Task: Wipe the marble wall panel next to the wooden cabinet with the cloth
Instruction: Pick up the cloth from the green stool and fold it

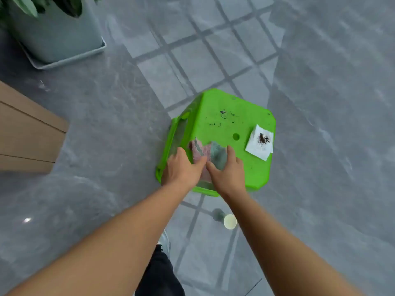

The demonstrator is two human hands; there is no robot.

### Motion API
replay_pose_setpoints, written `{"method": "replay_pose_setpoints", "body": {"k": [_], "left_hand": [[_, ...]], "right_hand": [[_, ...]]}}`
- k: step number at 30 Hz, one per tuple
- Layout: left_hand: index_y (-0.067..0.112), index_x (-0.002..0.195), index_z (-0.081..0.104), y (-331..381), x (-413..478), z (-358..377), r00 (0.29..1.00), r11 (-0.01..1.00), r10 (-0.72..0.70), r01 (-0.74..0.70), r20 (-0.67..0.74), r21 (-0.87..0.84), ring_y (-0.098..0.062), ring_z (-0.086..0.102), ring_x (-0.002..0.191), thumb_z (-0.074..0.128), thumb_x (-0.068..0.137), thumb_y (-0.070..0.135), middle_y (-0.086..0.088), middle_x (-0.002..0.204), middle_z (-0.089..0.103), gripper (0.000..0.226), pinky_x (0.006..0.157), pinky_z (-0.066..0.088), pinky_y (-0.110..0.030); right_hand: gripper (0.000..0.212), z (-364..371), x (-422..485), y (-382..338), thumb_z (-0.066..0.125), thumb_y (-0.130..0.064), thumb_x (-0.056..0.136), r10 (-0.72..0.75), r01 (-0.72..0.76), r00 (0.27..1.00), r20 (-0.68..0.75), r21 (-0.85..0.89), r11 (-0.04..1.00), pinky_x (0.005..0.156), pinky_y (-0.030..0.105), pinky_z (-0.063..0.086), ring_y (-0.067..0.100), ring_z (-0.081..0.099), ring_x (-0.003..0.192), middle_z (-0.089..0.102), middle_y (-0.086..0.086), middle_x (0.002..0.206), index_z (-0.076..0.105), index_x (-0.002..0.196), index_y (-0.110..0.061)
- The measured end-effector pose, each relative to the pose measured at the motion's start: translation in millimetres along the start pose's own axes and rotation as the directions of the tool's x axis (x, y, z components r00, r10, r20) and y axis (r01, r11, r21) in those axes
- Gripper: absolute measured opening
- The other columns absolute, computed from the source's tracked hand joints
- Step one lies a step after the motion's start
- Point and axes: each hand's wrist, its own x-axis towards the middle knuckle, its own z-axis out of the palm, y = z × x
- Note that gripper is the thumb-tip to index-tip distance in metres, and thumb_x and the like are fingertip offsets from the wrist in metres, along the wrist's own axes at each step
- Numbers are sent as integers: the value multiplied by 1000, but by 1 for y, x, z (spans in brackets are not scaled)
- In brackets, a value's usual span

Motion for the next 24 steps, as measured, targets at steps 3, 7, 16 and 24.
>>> {"method": "replay_pose_setpoints", "body": {"k": [3,7,16,24], "left_hand": [[18,100,51,-12,21,15,998,993,-38,33,-41,-115,-35,64,102,73,73,54,-12,105,67,50,71,39,-31],[22,82,55,-50,27,23,998,931,-51,39,-26,-364,-27,66,78,75,73,30,1,74,65,23,65,46,-30],[20,116,70,-160,19,-62,881,286,-303,449,364,-847,-25,74,92,79,73,41,-11,107,77,48,72,60,-37],[9,95,74,-286,5,-123,863,236,-343,460,370,-856,-21,74,74,79,75,9,-11,85,79,20,66,55,-31]], "right_hand": [[64,31,12,8,65,-35,86,84,-76,991,-101,82,994,106,34,34,33,48,123,46,20,136,39,144,-26],[54,59,4,15,70,-14,82,65,1,975,-213,296,955,97,24,40,22,57,108,55,2,117,53,132,-24],[38,137,-49,-61,82,-15,69,-339,302,901,271,170,938,93,32,48,15,62,104,70,-5,111,67,103,-22],[26,233,-76,-97,71,-6,74,-194,135,895,402,171,976,66,18,49,15,64,82,69,-10,86,66,89,-27]]}}
